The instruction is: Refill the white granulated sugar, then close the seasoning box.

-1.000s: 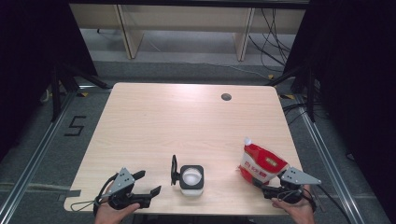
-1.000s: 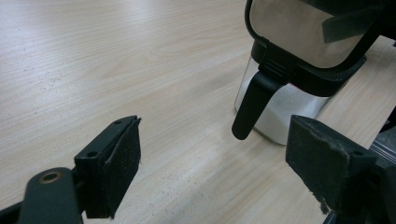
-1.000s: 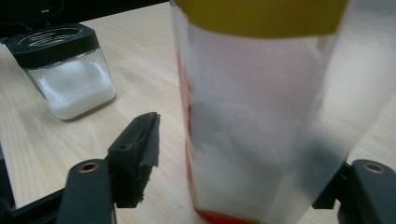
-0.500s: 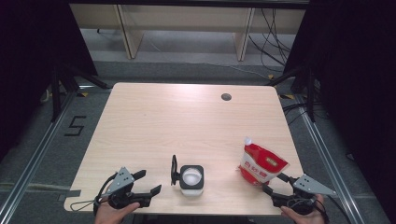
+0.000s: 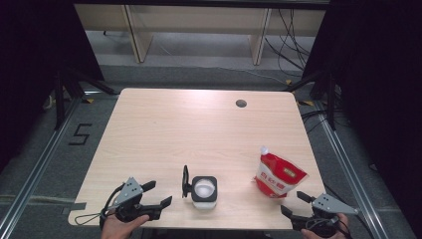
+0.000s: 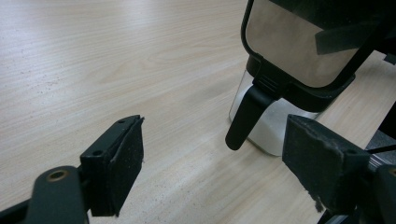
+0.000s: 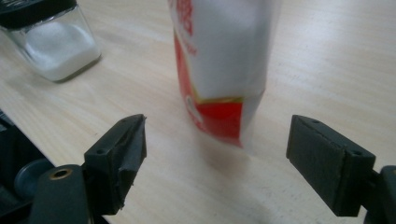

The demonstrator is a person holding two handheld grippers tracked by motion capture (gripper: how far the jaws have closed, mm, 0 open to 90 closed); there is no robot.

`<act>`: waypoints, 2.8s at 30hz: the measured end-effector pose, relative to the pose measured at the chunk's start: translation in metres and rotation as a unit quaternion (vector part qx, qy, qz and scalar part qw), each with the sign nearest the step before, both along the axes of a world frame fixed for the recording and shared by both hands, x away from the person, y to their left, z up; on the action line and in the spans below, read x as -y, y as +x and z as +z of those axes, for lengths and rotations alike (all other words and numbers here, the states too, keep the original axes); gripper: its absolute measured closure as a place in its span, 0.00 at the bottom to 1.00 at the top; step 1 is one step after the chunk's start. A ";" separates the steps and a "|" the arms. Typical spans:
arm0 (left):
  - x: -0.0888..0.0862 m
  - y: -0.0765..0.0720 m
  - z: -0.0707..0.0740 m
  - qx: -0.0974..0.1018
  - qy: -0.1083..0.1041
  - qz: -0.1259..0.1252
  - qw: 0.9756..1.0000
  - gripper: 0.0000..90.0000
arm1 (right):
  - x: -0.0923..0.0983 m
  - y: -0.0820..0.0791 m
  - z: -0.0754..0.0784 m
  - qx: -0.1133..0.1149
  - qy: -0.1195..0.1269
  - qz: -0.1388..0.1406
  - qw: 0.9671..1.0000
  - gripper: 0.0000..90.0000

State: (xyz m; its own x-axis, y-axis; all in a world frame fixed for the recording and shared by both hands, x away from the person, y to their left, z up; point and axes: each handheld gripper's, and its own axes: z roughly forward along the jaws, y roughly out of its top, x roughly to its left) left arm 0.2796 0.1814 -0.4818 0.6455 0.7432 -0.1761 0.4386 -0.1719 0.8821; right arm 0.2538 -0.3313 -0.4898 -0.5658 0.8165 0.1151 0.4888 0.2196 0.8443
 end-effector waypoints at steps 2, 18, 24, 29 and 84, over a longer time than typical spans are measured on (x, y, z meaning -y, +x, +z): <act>0.000 -0.001 0.001 0.001 0.003 -0.002 1.000 0.24 | -0.002 -0.002 0.000 -0.008 -0.008 0.002 1.000 0.23; 0.000 0.004 0.008 -0.003 0.017 0.006 1.000 0.28 | -0.004 -0.002 -0.003 -0.014 -0.049 0.018 0.999 0.23; 0.003 0.006 0.014 0.000 0.015 0.002 1.000 0.32 | -0.003 -0.002 -0.004 -0.018 -0.048 0.010 0.999 0.23; 0.006 0.003 0.018 0.000 0.022 -0.004 1.000 0.35 | -0.006 -0.004 -0.003 -0.028 -0.036 0.004 0.999 0.23; 0.064 0.012 0.055 0.069 0.098 -0.096 0.988 0.99 | -0.003 -0.001 -0.001 -0.014 -0.047 0.023 0.999 0.24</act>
State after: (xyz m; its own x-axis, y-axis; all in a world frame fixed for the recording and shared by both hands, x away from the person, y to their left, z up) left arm 0.2916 0.1176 -0.4268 0.7854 0.6162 0.0588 0.2592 -0.4136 0.8728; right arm 0.2530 -0.3287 -0.4909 -0.6005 0.7977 0.0549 0.4988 0.3200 0.8055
